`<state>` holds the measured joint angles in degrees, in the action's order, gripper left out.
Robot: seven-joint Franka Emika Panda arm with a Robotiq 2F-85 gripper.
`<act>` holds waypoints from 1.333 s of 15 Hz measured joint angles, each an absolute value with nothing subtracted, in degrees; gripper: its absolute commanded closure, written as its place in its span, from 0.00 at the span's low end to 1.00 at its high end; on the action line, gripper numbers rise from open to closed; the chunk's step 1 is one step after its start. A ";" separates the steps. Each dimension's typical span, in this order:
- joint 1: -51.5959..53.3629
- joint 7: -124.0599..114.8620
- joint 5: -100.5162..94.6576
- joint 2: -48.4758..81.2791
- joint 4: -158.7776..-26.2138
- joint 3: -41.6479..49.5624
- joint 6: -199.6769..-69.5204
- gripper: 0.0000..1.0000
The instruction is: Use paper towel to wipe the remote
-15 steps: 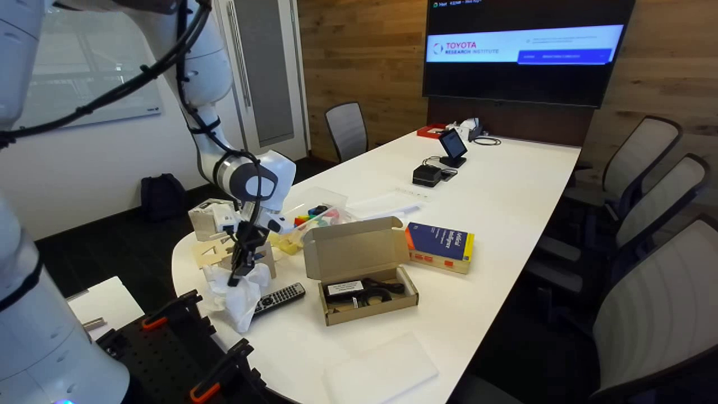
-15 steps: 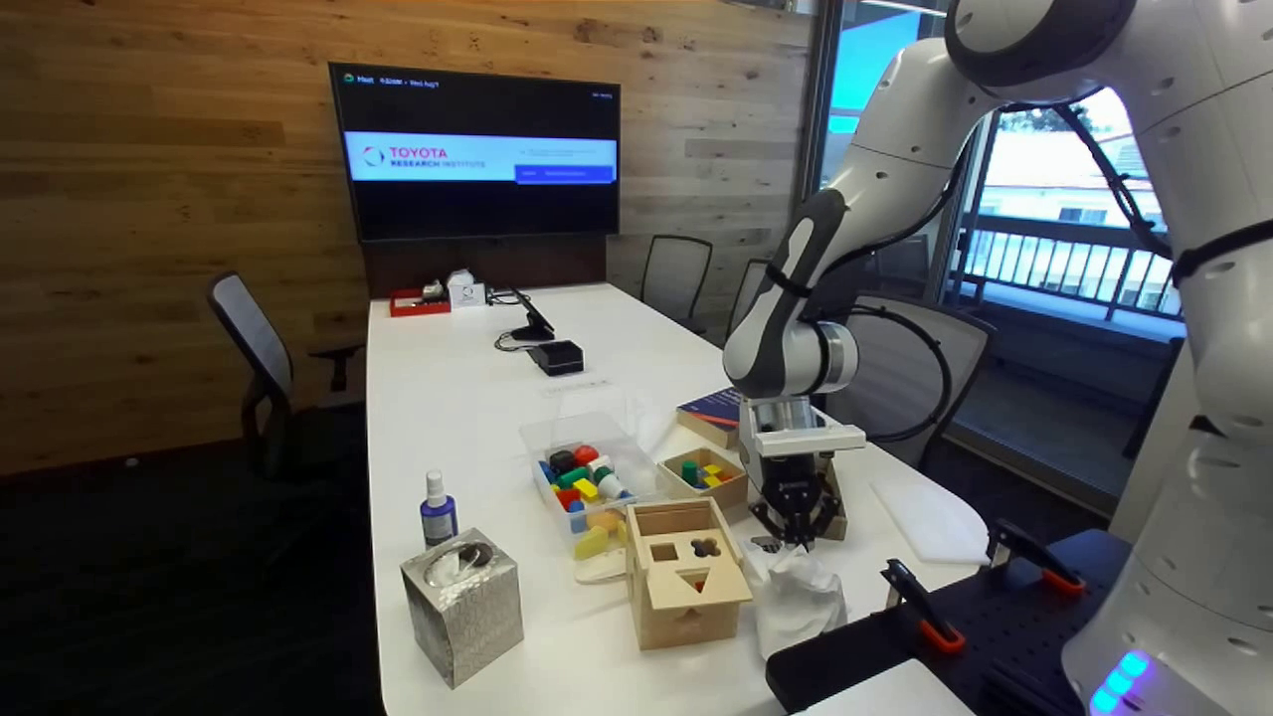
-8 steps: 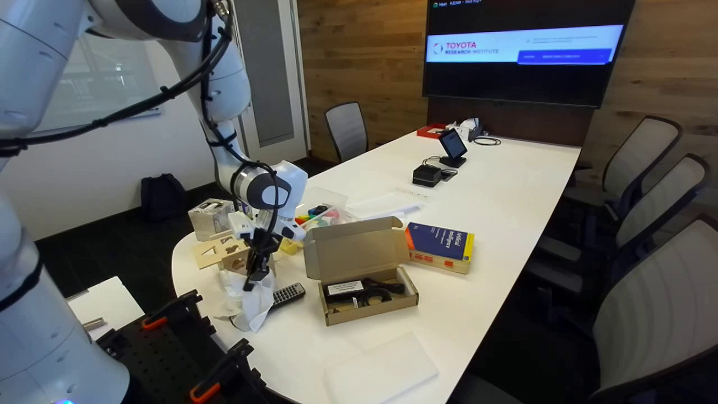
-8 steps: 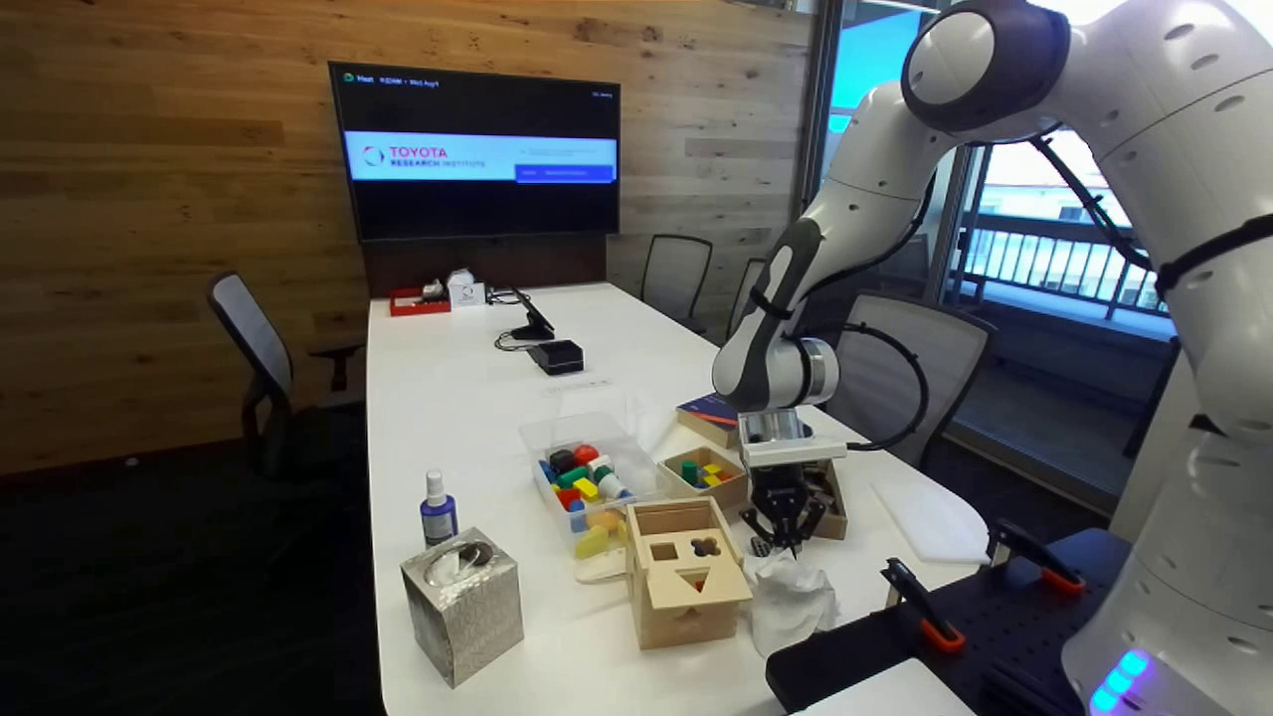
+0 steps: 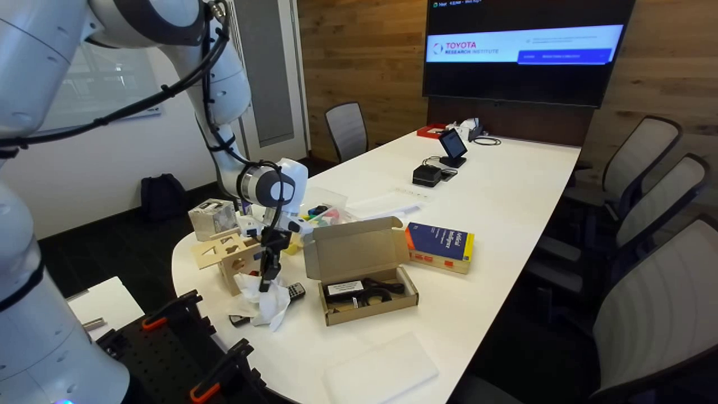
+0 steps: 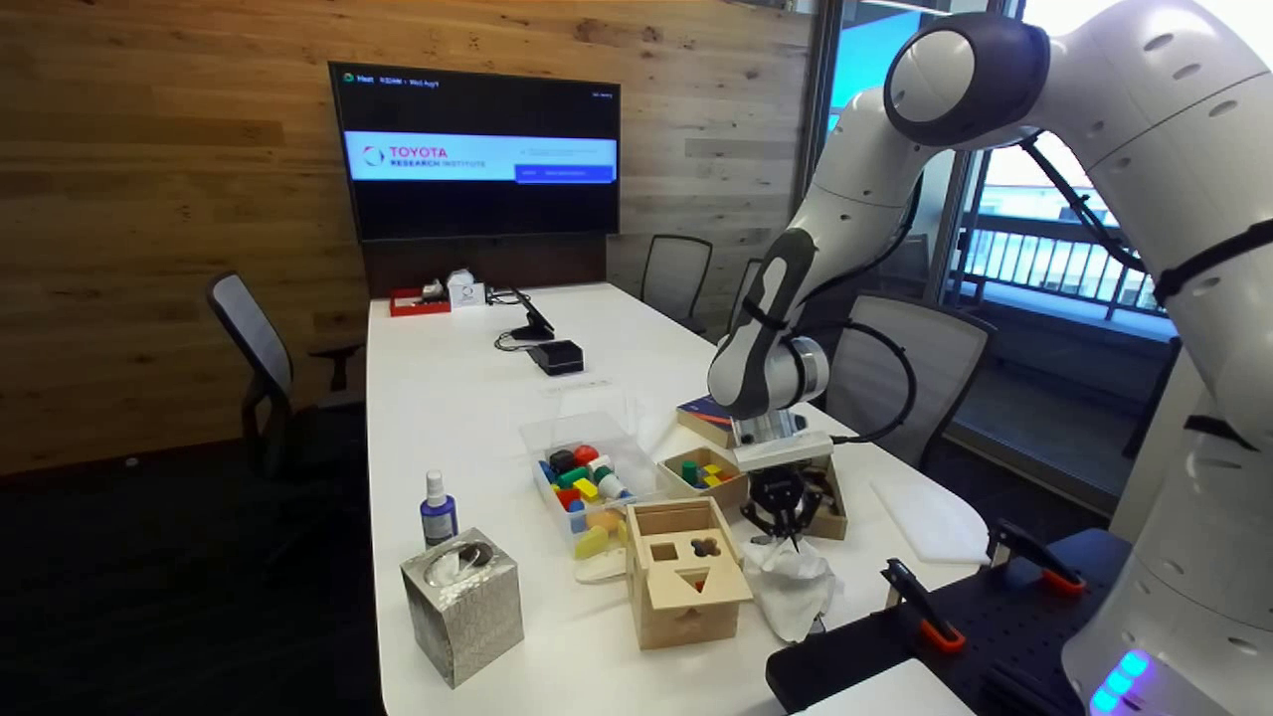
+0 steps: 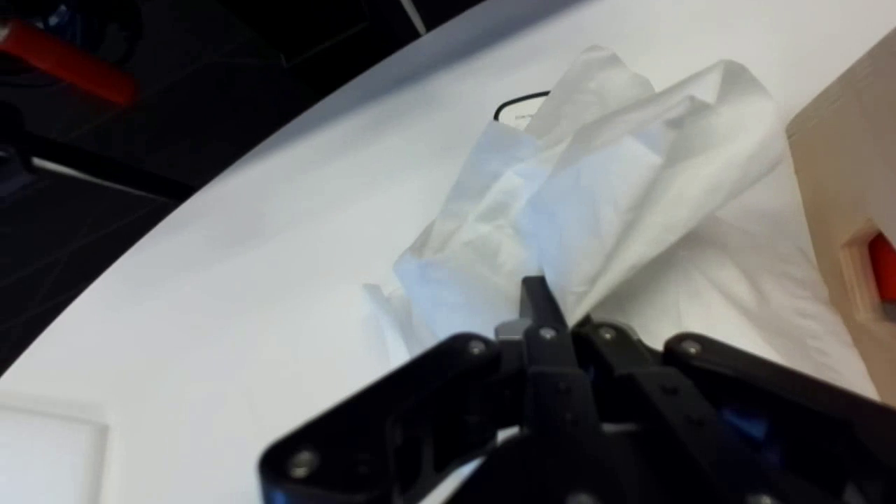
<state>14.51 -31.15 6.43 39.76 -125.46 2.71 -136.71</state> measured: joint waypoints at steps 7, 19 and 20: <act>21.24 -44.56 -3.06 39.76 -124.53 7.71 -136.75 1.00; 24.41 -56.22 -15.34 38.29 -125.38 9.30 -142.72 1.00; 24.38 -56.00 -15.63 37.30 -126.47 9.30 -144.87 1.00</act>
